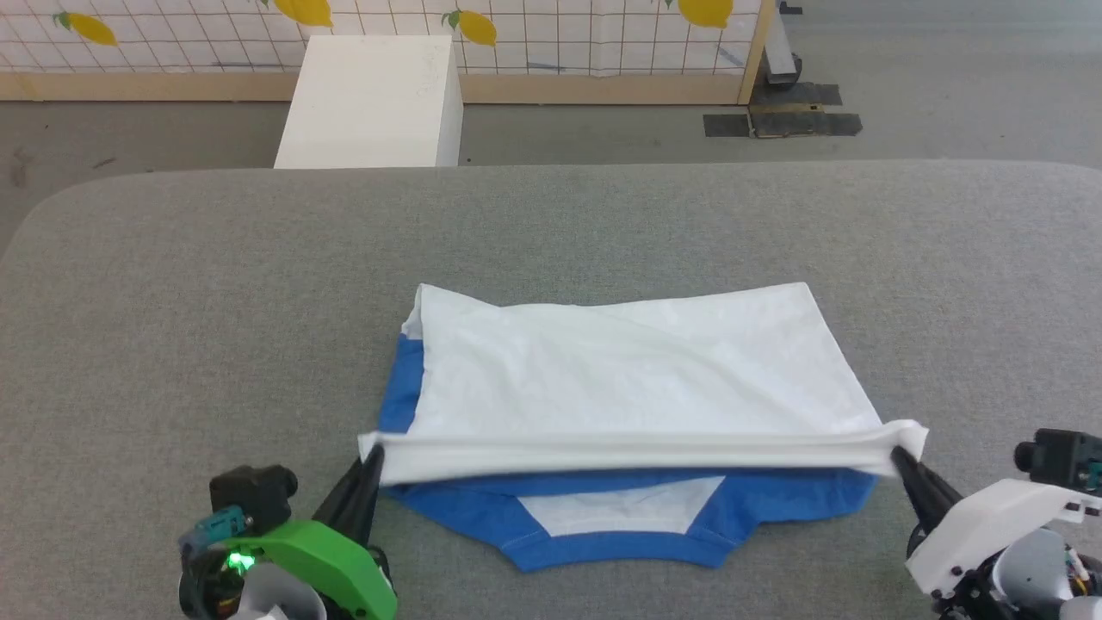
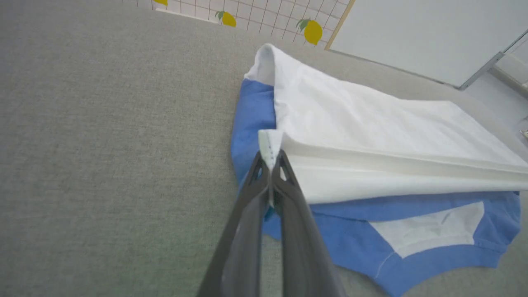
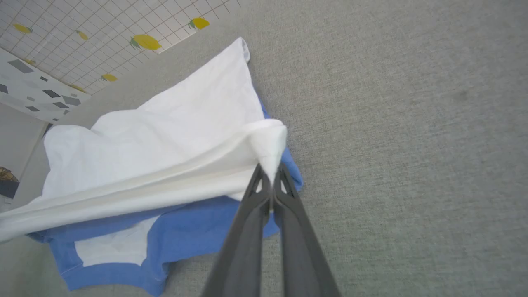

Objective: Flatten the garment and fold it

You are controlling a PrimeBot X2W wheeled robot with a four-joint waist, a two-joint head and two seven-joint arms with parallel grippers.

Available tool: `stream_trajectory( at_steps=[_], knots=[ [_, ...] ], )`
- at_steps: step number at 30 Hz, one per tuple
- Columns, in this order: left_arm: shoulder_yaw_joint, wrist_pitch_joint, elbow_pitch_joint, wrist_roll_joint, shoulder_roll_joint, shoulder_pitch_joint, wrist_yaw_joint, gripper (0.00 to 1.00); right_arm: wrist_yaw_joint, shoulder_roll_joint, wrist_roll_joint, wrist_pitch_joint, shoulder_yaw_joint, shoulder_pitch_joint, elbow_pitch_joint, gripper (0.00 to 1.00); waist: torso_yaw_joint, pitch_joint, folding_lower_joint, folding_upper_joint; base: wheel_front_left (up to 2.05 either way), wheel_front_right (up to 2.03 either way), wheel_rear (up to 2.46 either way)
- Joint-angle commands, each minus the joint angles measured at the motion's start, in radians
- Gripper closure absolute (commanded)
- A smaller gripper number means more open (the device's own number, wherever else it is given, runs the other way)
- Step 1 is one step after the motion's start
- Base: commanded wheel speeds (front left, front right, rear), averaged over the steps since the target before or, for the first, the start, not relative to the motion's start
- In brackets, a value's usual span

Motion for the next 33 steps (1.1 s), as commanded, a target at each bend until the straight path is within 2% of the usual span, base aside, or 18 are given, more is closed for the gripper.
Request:
stream_trajectory(
  at_steps=[1,7,10,11,12,13,14,15,20,24,28,33],
  knots=[
    [0.002,0.021,0.019,-0.005,0.015,0.022,0.024,1.00,-0.002,-0.003,-0.016,-0.005,0.007,0.011,0.007,1.00,-0.002,-0.001,0.0001,-0.0001,0.00,0.00,0.00],
    [-0.008,0.142,0.074,-0.017,0.020,0.040,0.111,1.00,-0.002,-0.003,-0.046,0.028,0.058,0.034,0.048,1.00,-0.003,-0.009,0.0001,-0.0001,0.00,0.00,0.00],
    [-0.013,0.191,0.081,-0.037,0.012,0.043,0.131,1.00,-0.002,-0.003,-0.060,0.070,0.072,0.044,0.074,1.00,-0.003,-0.012,0.0001,-0.0001,0.00,0.00,0.00],
    [-0.018,0.212,0.083,-0.045,0.010,0.047,0.132,1.00,-0.002,-0.003,-0.062,0.080,0.073,0.046,0.078,0.89,-0.004,-0.014,0.0001,-0.0001,0.00,0.00,0.00],
    [-0.021,0.238,0.084,-0.060,0.006,0.051,0.135,1.00,-0.002,-0.003,-0.062,0.091,0.075,0.047,0.080,0.54,-0.004,-0.016,0.0001,-0.0001,0.00,0.00,0.00],
    [-0.020,0.259,0.084,-0.070,0.005,0.056,0.146,0.98,-0.002,-0.003,-0.068,0.103,0.076,0.049,0.080,0.00,-0.006,-0.019,0.0001,-0.0001,0.00,0.00,0.00],
    [-0.023,0.288,0.085,-0.080,0.008,0.062,0.153,0.29,-0.002,-0.003,-0.074,0.111,0.076,0.052,0.076,0.00,-0.006,-0.023,0.0001,-0.0001,0.00,0.00,0.00],
    [-0.019,0.306,0.080,-0.089,0.012,0.066,0.161,0.00,-0.002,-0.003,-0.075,0.116,0.074,0.054,0.064,0.00,-0.006,-0.026,0.0001,-0.0001,0.00,0.00,0.00],
    [0.008,0.393,0.030,-0.124,0.056,0.091,0.212,0.00,-0.002,-0.003,-0.041,0.139,0.037,0.074,-0.028,0.00,-0.001,-0.049,0.0001,-0.0001,0.00,0.00,0.00],
    [0.084,0.349,-0.061,-0.107,0.110,0.095,0.268,0.00,-0.002,-0.003,-0.004,0.166,-0.015,0.067,-0.166,0.00,-0.002,-0.057,0.0001,-0.0001,0.00,0.00,0.00],
    [0.163,0.170,-0.152,-0.025,0.144,0.048,0.285,0.00,-0.002,-0.003,-0.073,0.247,-0.052,-0.010,-0.242,0.00,-0.008,-0.050,0.0001,-0.0001,0.00,0.00,0.00],
    [0.170,-0.111,-0.182,0.123,0.152,-0.035,0.218,0.00,-0.002,-0.011,-0.226,0.405,0.018,-0.139,-0.172,0.00,-0.011,-0.020,0.0001,-0.0001,0.00,0.00,0.00]
  ],
)
